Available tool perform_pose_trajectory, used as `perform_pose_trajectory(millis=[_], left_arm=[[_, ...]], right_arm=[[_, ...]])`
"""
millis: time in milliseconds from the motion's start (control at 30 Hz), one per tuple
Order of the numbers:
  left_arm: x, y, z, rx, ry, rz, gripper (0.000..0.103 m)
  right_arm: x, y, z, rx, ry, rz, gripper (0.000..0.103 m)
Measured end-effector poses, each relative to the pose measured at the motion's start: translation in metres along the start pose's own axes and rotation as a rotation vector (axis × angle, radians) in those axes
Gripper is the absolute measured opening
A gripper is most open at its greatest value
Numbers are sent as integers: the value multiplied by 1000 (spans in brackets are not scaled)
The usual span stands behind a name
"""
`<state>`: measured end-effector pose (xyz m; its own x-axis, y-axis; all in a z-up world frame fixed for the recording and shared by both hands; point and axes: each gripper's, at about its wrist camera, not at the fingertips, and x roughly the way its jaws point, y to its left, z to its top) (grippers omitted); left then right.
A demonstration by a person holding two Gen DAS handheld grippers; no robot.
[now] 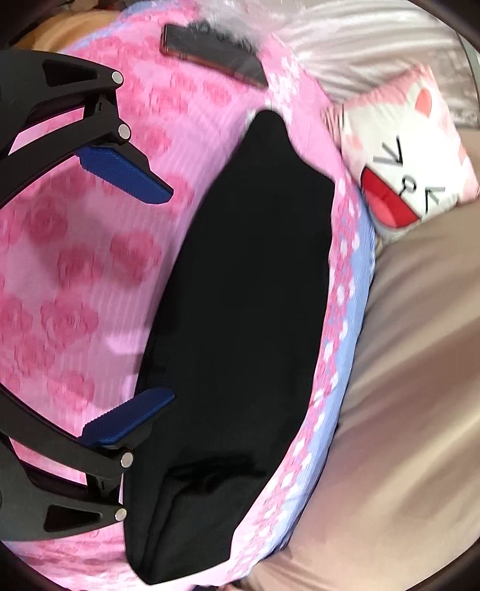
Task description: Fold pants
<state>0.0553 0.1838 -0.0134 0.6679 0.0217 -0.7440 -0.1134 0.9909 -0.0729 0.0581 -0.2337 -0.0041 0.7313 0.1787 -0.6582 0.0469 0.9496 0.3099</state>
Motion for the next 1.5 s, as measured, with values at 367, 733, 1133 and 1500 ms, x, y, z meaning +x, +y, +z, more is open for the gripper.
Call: perform_pose_trajectory(millis=[367, 733, 1133, 1500], left_arm=[[3, -70, -3, 62, 63, -106, 98], [-1, -87, -1, 76, 77, -22, 98], [4, -111, -3, 124, 89, -44, 98], [21, -123, -13, 123, 132, -71, 98]], right_arm=[[38, -54, -43, 232, 95, 220, 37], [6, -59, -37, 133, 79, 171, 15], [-62, -162, -41, 144, 17, -95, 18], [-80, -23, -48, -289, -41, -25, 68]])
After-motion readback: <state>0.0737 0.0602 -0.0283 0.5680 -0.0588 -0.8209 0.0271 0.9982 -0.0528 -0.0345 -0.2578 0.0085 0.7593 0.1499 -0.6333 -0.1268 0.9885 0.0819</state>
